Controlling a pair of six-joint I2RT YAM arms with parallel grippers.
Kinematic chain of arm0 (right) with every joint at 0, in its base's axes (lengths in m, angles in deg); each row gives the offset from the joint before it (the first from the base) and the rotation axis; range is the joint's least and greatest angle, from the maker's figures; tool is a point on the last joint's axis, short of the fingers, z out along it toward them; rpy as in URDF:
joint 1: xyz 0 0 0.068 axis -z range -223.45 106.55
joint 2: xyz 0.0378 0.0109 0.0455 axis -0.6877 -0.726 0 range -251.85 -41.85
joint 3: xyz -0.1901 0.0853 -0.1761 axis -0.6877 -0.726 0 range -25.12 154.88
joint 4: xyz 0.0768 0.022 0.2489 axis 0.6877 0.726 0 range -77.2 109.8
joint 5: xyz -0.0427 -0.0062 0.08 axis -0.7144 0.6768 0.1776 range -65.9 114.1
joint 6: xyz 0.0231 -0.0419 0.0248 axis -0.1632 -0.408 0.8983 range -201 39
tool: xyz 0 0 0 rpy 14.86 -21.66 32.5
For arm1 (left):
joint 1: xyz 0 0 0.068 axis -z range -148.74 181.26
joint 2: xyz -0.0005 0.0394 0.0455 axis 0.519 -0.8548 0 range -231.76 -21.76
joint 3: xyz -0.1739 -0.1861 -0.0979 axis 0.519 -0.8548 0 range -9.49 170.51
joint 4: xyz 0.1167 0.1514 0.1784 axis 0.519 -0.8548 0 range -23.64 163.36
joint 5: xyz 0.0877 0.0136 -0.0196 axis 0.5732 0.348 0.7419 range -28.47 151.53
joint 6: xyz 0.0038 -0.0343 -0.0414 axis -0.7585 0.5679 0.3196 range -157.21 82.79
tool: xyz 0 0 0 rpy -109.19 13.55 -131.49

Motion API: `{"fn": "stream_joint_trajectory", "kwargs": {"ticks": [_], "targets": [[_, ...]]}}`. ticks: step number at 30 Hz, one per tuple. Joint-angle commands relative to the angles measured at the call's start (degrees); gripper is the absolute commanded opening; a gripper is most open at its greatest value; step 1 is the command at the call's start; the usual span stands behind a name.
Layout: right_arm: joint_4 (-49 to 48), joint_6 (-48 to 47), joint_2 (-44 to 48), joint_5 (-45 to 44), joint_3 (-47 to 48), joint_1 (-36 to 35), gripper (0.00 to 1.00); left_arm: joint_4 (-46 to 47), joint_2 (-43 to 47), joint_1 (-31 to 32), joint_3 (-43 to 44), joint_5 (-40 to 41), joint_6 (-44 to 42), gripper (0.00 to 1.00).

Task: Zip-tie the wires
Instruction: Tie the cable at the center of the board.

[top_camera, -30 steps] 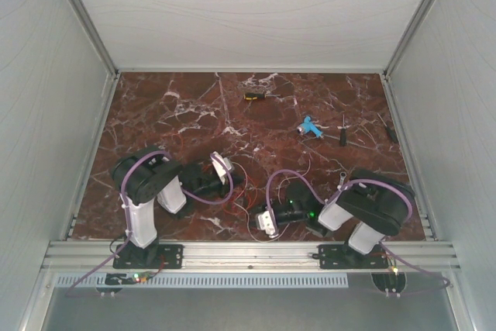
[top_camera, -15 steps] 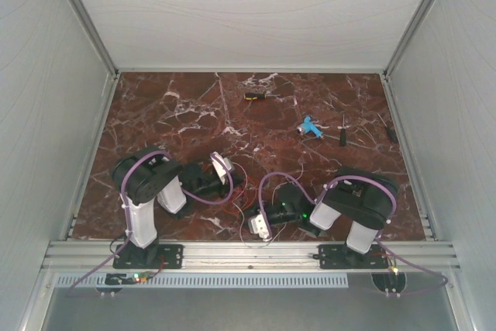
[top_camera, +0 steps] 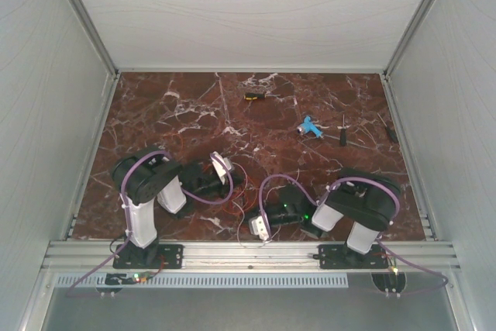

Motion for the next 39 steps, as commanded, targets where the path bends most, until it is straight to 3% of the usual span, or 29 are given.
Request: {"fn": "stream_joint_trajectory", "kwargs": {"ticks": [1,6,10,23,32,39], "targets": [[3.45,-3.04,4.64,-1.43,-0.81,0.74,0.13,2.68,0.23,0.46,0.8,-2.14,-0.27,0.0],[9.94,-5.13,7.94,-0.74,0.15,2.14,0.0,4.01,0.16,0.79,0.55,-2.7,-0.39,0.0],[22.62,-8.74,12.01,-2.86,2.54,1.48,0.0,6.37,0.34,1.37,-0.31,-2.34,-0.93,0.0],[42.62,-5.98,31.08,1.67,6.92,1.91,0.0,8.29,2.88,4.5,-1.73,0.06,-4.44,0.0],[37.09,2.66,27.38,8.24,7.1,5.29,0.0,8.43,2.58,5.8,-2.3,1.46,-7.25,0.0],[35.63,14.85,22.2,11.99,12.71,9.52,0.0,8.4,3.52,5.95,-3.22,2.21,-8.12,0.0]]}}
